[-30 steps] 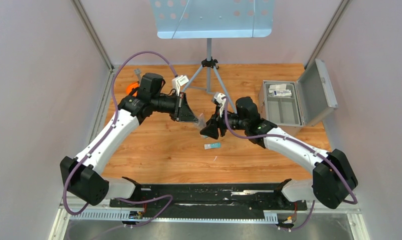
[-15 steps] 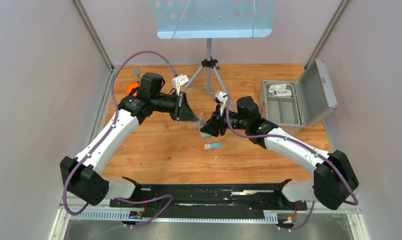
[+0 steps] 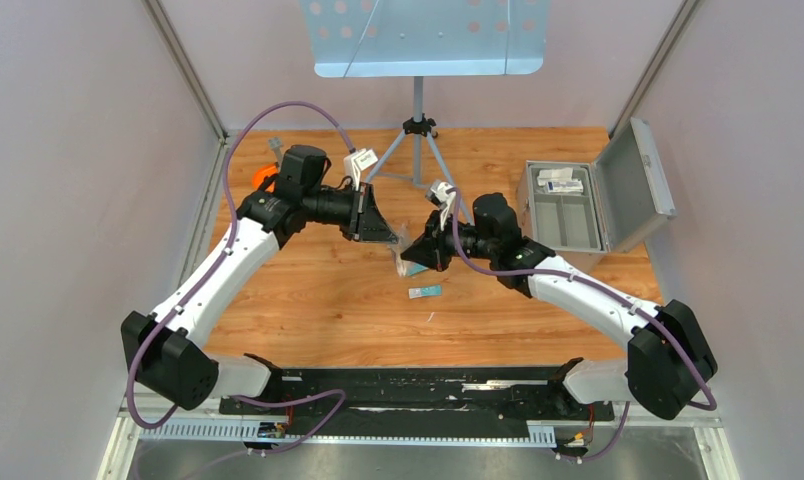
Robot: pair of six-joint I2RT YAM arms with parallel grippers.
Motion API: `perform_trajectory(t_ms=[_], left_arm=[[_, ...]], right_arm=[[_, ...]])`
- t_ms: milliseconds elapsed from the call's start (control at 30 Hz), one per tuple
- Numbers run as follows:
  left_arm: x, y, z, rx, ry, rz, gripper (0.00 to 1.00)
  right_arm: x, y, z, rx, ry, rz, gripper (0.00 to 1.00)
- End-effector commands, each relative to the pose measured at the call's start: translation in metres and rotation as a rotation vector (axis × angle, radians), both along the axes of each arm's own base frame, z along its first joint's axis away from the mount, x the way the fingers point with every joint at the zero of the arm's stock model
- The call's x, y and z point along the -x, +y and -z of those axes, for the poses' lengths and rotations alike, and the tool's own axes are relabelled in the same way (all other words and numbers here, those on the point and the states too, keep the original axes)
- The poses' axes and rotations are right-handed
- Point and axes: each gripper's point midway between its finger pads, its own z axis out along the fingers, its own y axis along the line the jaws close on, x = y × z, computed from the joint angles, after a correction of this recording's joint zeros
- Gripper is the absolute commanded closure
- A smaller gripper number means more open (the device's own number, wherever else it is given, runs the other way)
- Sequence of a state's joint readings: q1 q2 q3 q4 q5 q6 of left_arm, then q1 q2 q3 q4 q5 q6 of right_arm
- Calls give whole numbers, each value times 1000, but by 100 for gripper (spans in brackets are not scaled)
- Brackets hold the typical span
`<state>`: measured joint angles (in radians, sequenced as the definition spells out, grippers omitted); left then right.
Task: Organize the medicine kit
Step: Pick up the medical item at the center of the board, then place the medical item at the medicine box.
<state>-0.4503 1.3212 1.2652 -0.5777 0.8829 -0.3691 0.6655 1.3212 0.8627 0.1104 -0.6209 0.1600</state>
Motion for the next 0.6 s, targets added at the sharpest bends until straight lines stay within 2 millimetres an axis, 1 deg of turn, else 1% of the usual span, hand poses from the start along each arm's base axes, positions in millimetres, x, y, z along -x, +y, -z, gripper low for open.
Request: perform_trajectory(t_ms=[0,33,67,100,133,167,233,333,500,533,567], left_arm=[[-6,-3,-4,-3,-18,-10,66],[-8,-1,-3,-16,-15,-23,57],[-13,0,0,-38,-20,-51,42],[-14,2,-1,-49,-23,-65,36],[-19,5,-1,-69,-39,-96,28],[-21,7,-3,-80,-49,-111,22],[-26,13,-8,-105,-83,-155,18],[-35,28,-13,-146,-120,-230,17],[-45,45,-16,-163,-134,-303,17],[-46,46,-14,-168,-134,-310,17],[-47,47,-13,-170,-131,-314,17]], right_arm=[[-16,-5,-20,-26,-38,106,100],[-20,-9,-18,-17,-38,144,100],[-23,-15,-16,-3,-39,184,100],[-28,-21,-14,17,-44,232,100],[-31,-29,-12,42,-59,272,100],[-34,-38,-14,62,-79,316,100],[-39,-64,-10,138,-69,427,100],[-48,-108,-19,199,-49,578,100],[-64,-197,-29,283,17,856,100],[-67,-214,-31,289,48,903,100],[-69,-226,-32,291,86,931,100]])
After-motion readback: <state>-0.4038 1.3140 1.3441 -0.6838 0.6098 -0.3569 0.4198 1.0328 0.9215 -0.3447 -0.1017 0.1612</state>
